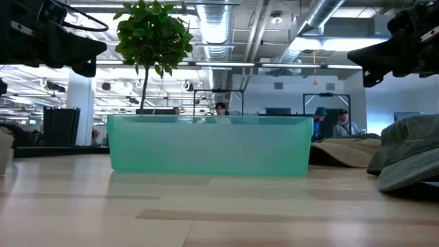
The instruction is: Pick & Place hat
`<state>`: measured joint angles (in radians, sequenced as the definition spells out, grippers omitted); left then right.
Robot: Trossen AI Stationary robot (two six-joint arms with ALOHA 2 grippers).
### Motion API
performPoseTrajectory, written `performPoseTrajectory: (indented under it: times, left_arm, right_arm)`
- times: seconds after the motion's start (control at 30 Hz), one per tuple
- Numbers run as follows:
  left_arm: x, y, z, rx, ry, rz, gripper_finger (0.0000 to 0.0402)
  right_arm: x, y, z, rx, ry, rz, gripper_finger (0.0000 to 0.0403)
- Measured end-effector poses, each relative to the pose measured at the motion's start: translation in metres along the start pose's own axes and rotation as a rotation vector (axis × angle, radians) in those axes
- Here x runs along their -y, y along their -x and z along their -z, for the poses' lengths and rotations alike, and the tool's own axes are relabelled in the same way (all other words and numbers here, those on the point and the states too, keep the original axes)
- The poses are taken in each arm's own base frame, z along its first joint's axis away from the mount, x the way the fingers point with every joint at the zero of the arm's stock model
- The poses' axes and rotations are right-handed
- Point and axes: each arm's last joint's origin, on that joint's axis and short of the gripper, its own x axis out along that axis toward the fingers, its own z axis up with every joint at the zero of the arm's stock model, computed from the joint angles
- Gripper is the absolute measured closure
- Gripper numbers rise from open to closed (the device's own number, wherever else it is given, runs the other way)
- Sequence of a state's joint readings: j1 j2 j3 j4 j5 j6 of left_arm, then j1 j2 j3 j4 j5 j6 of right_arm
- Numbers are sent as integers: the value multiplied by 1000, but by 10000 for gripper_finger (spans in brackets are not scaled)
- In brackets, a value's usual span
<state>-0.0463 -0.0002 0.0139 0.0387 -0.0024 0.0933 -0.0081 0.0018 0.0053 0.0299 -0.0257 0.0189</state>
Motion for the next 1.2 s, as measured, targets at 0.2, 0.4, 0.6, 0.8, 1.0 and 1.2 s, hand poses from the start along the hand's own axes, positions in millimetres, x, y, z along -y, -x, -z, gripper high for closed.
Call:
performPoseTrajectory:
  times: [0.2,0.4,0.6,0.8,1.0,1.2]
  left_arm:
    - [0,0,0,0,0,3,396]
    - [0,0,0,0,0,3,396]
    - [0,0,0,0,0,3,396]
    - [0,0,0,0,0,3,396]
    - [0,0,0,2,0,1,396]
    - [0,0,-1,16,0,-1,396]
  right_arm:
    - [0,0,0,0,0,0,386]
    - [0,0,0,0,0,0,386]
    - [0,0,0,0,0,0,386]
    - [0,0,0,0,0,0,386]
    - [0,0,0,0,0,0,386]
    - [0,0,0,0,0,0,386]
